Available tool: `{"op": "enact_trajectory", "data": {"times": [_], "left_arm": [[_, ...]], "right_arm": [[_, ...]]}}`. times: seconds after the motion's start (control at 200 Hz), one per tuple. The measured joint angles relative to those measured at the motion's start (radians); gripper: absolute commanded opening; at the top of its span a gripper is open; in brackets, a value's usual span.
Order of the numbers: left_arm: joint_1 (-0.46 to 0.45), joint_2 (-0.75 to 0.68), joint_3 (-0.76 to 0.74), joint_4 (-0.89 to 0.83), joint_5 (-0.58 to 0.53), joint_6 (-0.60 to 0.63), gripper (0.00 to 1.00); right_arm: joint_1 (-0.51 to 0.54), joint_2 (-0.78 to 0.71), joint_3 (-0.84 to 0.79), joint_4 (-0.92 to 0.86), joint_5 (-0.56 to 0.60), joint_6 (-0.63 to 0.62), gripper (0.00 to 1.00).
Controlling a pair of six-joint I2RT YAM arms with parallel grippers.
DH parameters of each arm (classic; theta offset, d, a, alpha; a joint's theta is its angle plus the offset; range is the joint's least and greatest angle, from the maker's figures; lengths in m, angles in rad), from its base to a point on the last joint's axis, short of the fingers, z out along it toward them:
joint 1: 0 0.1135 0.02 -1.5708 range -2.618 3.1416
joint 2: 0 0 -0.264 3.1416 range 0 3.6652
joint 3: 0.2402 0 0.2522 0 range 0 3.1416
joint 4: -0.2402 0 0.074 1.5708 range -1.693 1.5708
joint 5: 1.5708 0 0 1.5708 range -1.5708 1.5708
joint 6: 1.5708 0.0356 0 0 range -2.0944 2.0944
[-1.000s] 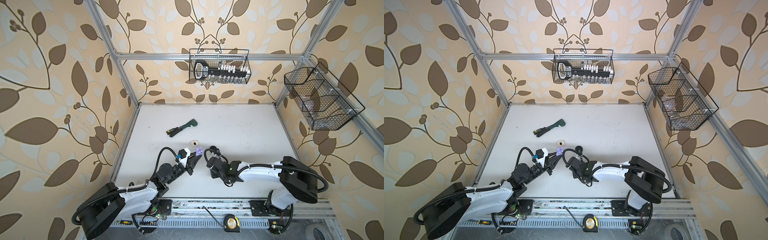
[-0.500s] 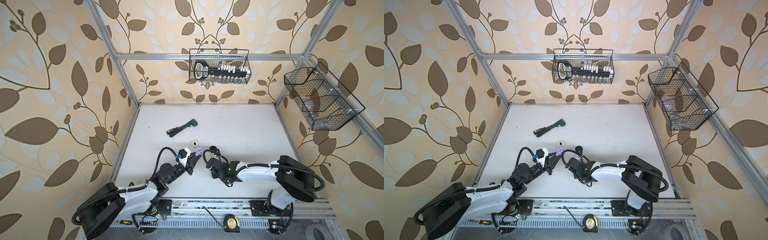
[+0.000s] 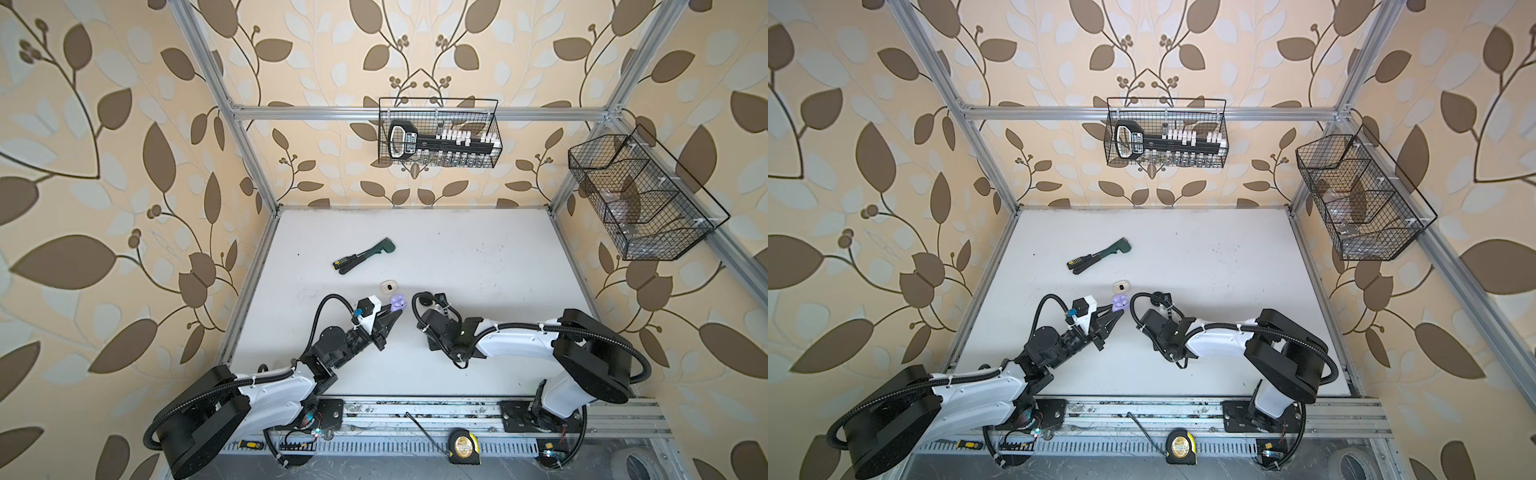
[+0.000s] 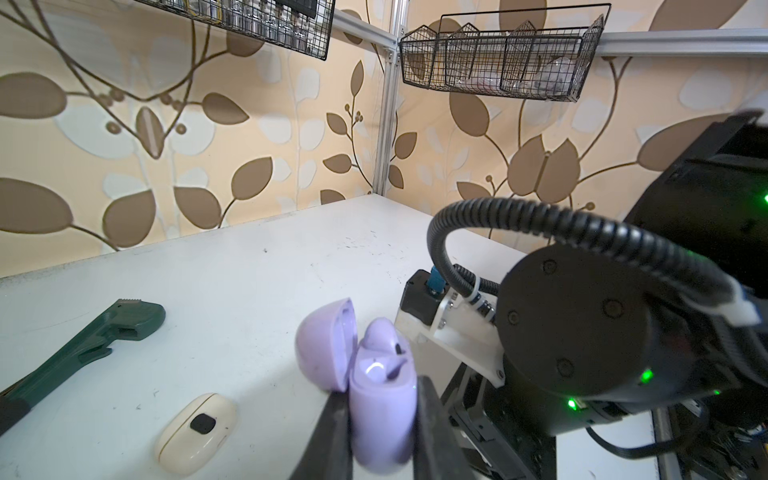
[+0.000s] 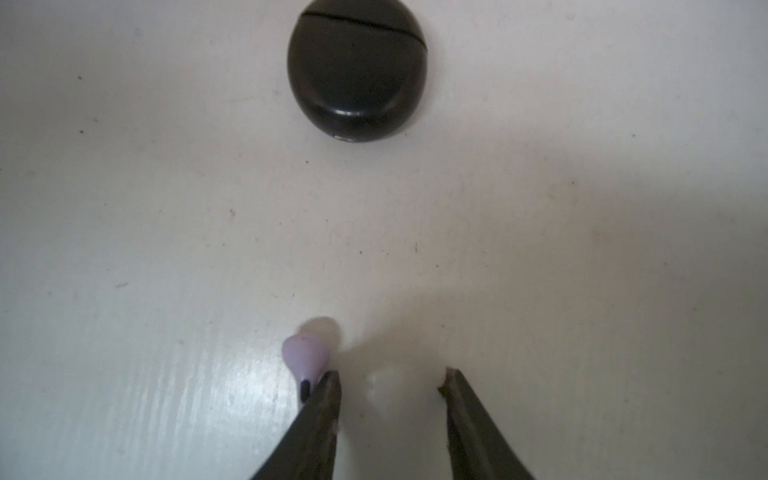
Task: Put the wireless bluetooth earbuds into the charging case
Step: 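Lower the open right gripper over the second lilac earbud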
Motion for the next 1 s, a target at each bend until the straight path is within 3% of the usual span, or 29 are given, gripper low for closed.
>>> {"op": "enact_trajectory", "data": {"times": [0.215, 0.54, 1.0], "left_arm": [[0.000, 0.000, 0.000, 0.000, 0.002, 0.005, 0.00], [0.000, 0.002, 0.000, 0.010, 0.020, 0.019, 0.00], [0.000, 0.017, 0.000, 0.020, 0.038, 0.020, 0.00]], "right_arm": [[-0.007, -0.030, -0.004, -0.023, 0.000, -0.006, 0.41], [0.001, -0.221, -0.003, -0.069, -0.004, -0.023, 0.47], [-0.007, -0.049, 0.093, -0.084, -0.077, -0.082, 0.53]]}}
